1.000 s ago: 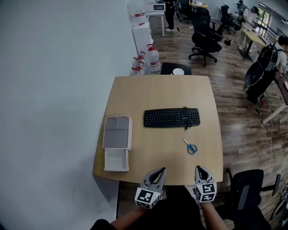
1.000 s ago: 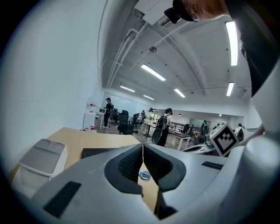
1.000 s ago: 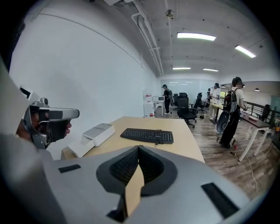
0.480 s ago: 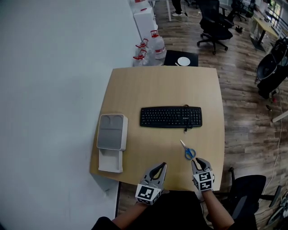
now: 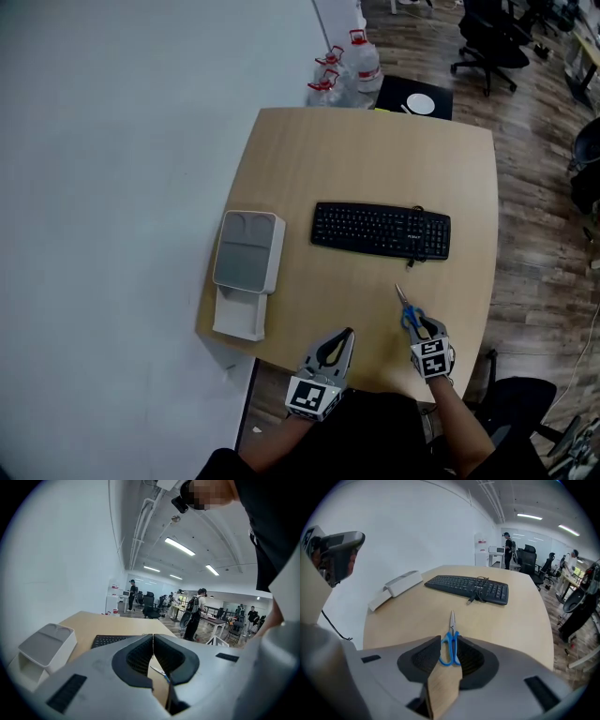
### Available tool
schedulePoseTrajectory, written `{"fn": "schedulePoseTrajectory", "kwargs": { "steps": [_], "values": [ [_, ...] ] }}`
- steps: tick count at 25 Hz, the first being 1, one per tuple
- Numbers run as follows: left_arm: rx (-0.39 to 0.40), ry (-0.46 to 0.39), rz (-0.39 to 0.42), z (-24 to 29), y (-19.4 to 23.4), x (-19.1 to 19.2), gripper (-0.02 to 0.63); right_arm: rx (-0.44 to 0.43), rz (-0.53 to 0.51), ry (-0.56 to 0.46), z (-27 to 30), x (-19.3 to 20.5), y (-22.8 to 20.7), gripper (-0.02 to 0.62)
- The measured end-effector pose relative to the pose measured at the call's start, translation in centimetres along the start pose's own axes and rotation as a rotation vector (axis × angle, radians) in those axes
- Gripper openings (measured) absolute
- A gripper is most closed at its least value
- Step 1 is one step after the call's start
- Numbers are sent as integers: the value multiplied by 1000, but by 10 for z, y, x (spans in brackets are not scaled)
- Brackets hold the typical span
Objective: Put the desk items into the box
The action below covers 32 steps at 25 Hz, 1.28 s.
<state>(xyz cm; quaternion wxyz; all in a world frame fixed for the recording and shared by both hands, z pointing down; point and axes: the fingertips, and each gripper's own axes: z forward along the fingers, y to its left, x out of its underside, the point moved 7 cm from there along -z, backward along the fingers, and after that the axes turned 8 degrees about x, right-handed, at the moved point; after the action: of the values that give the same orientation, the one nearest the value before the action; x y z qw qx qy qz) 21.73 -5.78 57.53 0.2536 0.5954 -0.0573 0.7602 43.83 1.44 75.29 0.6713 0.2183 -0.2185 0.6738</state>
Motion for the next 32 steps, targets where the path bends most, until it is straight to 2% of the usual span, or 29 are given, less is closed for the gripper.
{"fn": "schedulePoseTrajectory", "kwargs": {
  "steps": [6, 10, 13, 16, 18, 25, 32],
  "values": [
    [-48, 1, -41, -4, 7, 5, 18, -31, -39, 83, 31, 11, 3, 173],
    [-61, -56, -108, -12, 12, 7, 18, -14, -69, 119, 44, 19, 4, 175],
    [-96, -65, -133, -21, 19, 10, 18, 1, -103, 146, 49, 20, 2, 172],
    [-103, -58, -128, -28, 26, 10, 18, 11, -123, 149, 48, 21, 1, 167],
    [-103, -53, -128, -32, 31, 10, 18, 21, -116, 154, 48, 19, 2, 143],
    [-107, -72, -129, -53, 44, 7, 18, 85, -128, 145, 44, 11, 9, 138],
    [-128, -85, -88, -86, 62, -1, 18, 105, -119, 106, 26, -7, 33, 137]
  ]
}}
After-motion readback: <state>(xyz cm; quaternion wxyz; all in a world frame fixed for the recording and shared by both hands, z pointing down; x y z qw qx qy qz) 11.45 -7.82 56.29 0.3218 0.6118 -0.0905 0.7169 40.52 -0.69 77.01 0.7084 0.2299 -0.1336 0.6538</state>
